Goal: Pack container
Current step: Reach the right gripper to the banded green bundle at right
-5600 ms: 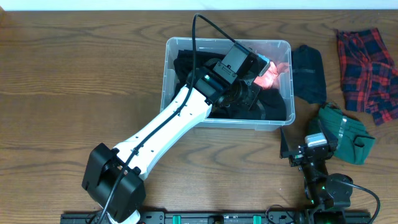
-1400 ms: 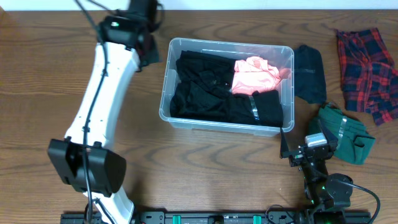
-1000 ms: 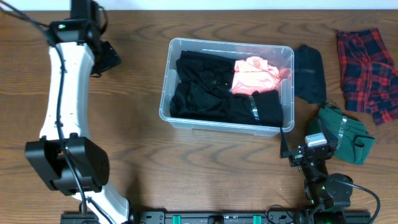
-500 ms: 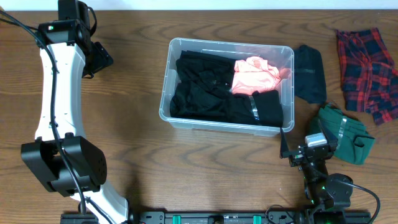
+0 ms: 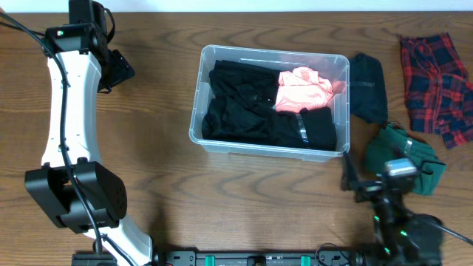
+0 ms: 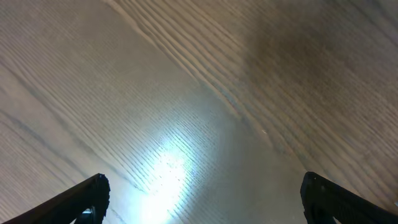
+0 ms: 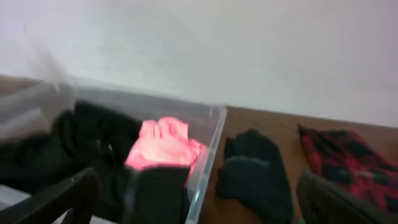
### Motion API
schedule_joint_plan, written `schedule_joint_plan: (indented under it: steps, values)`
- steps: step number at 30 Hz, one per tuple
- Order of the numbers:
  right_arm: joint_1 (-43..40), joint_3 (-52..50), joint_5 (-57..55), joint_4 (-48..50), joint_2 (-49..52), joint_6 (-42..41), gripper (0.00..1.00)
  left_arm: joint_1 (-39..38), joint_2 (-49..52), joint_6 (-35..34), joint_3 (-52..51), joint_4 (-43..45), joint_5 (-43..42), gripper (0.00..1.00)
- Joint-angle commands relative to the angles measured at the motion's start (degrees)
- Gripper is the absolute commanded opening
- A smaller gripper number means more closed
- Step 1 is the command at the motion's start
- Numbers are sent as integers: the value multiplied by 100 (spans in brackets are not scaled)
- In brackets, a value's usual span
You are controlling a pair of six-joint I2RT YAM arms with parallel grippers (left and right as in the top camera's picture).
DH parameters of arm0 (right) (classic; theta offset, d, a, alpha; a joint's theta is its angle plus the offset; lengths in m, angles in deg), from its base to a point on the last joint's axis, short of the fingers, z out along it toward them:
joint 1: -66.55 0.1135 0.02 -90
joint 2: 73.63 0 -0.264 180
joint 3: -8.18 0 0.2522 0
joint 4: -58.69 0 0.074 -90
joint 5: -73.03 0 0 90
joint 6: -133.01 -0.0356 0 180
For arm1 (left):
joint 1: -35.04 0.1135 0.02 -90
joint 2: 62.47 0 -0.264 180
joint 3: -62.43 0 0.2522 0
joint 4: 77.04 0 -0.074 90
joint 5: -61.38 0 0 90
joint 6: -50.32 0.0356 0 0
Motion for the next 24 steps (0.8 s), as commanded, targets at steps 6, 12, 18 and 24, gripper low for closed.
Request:
schedule_joint_plan:
  steps: [6, 12, 18, 24]
  values:
    - [39, 2398, -275, -2649, 2203, -1530, 99, 24, 37, -11, -28, -24, 17, 98]
    - [39, 3351, 549, -3432, 3541, -1547, 99, 24, 37, -11, -28, -24, 17, 98]
    - [39, 3434, 1436, -3810, 3842, -1069, 35, 24, 37, -11, -28, -24, 17, 98]
    - [39, 3429, 1421, -4579, 4035, -1427, 1, 24, 37, -11, -28, -24, 17, 98]
